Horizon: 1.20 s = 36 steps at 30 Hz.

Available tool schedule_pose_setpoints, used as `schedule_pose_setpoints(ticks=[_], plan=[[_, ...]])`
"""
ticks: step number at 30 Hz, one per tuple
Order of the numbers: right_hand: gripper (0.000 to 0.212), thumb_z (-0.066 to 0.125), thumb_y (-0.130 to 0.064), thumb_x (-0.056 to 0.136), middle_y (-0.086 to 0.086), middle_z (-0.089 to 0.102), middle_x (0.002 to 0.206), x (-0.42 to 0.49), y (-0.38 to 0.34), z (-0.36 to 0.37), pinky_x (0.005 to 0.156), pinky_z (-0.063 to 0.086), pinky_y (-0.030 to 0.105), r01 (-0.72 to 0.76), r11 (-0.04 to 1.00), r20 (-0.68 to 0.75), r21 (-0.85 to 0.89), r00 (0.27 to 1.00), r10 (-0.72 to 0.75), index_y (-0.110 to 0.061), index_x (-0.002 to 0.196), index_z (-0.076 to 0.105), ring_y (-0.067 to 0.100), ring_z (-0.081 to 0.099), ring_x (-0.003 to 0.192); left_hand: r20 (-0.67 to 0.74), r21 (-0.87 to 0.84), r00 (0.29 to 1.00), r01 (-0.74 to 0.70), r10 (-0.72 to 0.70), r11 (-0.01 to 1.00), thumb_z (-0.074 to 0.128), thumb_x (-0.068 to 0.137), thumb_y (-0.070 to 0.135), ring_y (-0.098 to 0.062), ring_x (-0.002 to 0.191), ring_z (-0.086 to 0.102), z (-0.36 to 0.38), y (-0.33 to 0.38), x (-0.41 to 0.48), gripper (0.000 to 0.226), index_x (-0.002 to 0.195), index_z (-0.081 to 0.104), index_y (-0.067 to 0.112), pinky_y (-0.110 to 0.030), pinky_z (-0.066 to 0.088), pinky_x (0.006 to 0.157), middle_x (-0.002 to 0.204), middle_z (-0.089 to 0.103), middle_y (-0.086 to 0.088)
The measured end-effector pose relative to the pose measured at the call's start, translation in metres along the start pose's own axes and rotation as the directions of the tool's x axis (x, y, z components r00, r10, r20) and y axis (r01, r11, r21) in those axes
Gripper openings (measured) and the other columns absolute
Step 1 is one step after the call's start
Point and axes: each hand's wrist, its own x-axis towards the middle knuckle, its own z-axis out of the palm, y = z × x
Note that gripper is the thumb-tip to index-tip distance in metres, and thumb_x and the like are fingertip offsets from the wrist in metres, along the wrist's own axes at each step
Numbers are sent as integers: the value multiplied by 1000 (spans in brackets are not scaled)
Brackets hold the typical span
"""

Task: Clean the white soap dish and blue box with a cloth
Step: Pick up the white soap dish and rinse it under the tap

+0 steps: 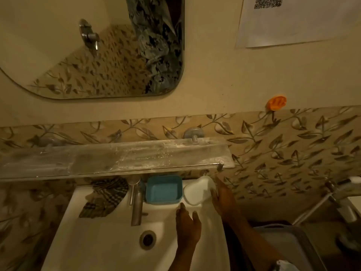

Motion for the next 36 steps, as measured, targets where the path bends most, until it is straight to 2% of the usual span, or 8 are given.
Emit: schedule_pose_setpoints(ticks=[9,13,17,22,24,28,31,36], plan=[[44,42,-24,97,14,61,126,7,19,5,97,40,23,-69,997,48,28,997,68,-7,138,46,27,58,116,29,-123,1000,14,-11,992,50,94,18,-26,124,48,12,20,10,66,149,15,15,-34,41,100,139,42,-14],[80,27,-69,86,4,68,109,9,34,13,86,49,21,-22,989,-39,145,999,28,-9,132,55,16,65,98,-21,-224,998,53,-59,973,48,95,18,-26,120,51,12,22,8,57,147,26,17,-36,44,96,134,51,-12],[39,56,-18,89,0,68,108,1,29,9,85,57,37,-51,975,-49,216,997,63,-9,126,59,20,67,97,-29,-304,995,83,-96,949,49,94,21,-25,108,59,9,19,3,42,136,47,16,-42,50,94,124,60,-10],[60,51,-56,82,-5,71,92,-14,36,10,70,57,25,-50,941,-100,334,991,88,-7,114,64,4,68,83,-76,-333,997,-10,-16,943,54,91,19,-21,88,64,2,16,-9,17,87,67,29,-36,53,80,84,68,-1],[51,59,-46,82,-6,66,90,-24,27,8,68,52,17,-105,932,-119,346,981,155,-5,111,64,10,67,85,-105,-356,995,-37,-1,934,57,89,17,-19,83,65,1,11,-11,24,76,63,36,-38,56,78,78,68,3],[23,62,1,84,6,61,100,-40,21,15,73,50,29,-263,883,-121,389,935,332,-5,106,58,22,59,92,-111,-492,993,-20,-40,870,60,86,4,-19,83,67,-8,5,-20,23,84,70,24,-36,59,74,79,69,6],[22,58,2,84,13,61,104,-51,16,19,72,57,40,-344,804,-49,485,907,418,-10,102,52,31,61,96,-96,-549,994,-4,-58,836,60,86,2,-18,85,67,-20,-5,-27,20,100,71,11,-31,59,70,86,69,3],[39,51,5,87,9,47,117,-67,-5,20,61,60,38,-518,621,227,588,843,488,-17,118,46,33,56,103,-85,-494,996,-40,-2,869,59,88,3,-25,92,67,-53,-22,-31,23,109,67,4,-28,60,67,100,69,-7]])
